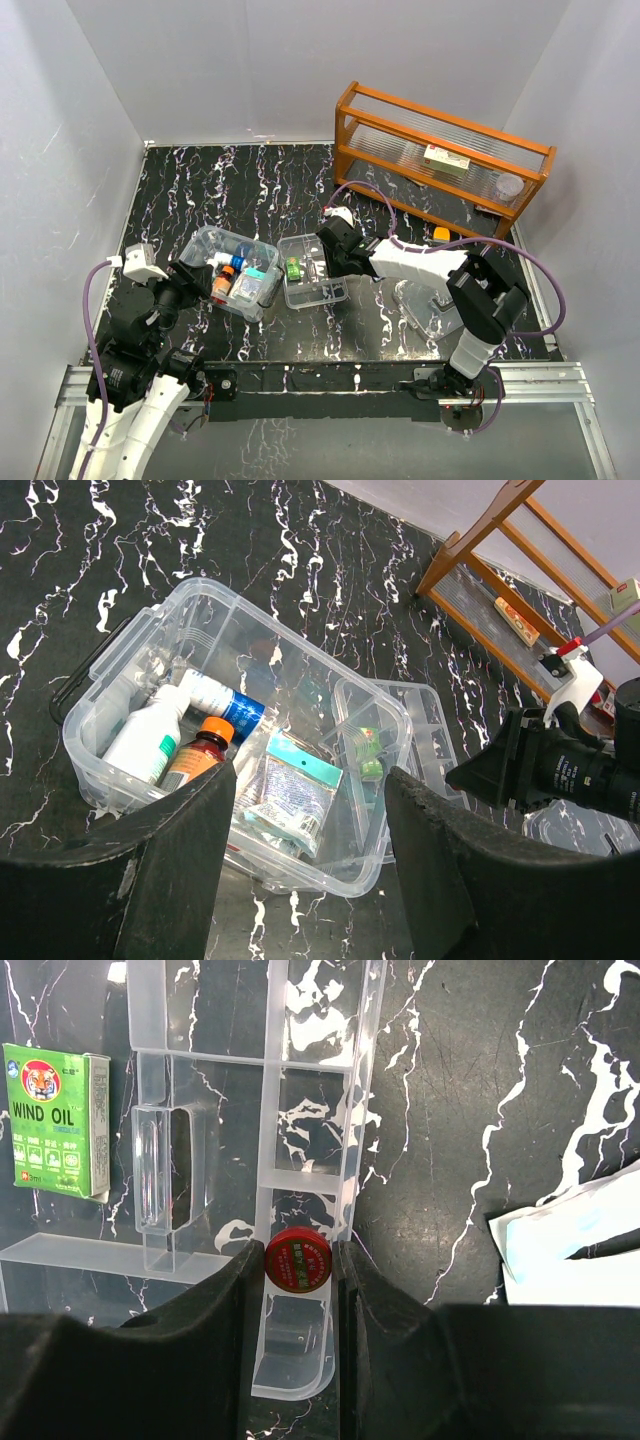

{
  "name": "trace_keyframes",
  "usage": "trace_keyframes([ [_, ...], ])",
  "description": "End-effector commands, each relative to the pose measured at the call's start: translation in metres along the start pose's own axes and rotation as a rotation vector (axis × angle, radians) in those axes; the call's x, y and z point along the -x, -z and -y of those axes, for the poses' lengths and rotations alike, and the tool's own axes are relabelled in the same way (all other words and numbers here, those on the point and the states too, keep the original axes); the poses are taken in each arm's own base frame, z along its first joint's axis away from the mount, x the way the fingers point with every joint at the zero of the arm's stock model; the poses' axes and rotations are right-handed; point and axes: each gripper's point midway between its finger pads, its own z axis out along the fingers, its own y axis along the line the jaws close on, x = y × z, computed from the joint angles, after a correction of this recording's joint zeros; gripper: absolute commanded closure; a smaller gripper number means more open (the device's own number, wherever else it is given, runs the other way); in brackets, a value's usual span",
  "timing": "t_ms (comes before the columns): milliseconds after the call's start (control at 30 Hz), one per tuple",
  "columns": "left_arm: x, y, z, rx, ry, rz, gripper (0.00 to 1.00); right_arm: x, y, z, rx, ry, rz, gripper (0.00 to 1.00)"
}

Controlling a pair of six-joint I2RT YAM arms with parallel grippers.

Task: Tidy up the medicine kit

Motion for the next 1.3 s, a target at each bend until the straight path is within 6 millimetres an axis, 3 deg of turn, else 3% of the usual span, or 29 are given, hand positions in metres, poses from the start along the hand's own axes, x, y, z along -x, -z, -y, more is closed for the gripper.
trace_keyframes([
  [0,0.009,0.003,0.003,-0.006,0.007,0.03,0.4,0.025,0.005,-0.017,0.046,-0.022,0.062,0.74],
  [500,0.009,0.003,0.003,-0.008,0.005,0.029,0.4,0.019,0.0,-0.017,0.049,0.007,0.033,0.71],
  [767,0.009,0.003,0.003,-0.007,0.005,0.029,0.4,0.021,0.002,-0.02,0.057,0.02,0.028,0.64],
  [1033,0.009,0.003,0.003,-0.008,0.006,0.031,0.4,0.031,0.009,-0.022,0.056,0.013,0.042,0.58],
  [1267,0.008,0.002,0.004,-0.014,0.002,0.025,0.4,0.053,0.03,-0.015,0.027,-0.038,0.133,0.58],
])
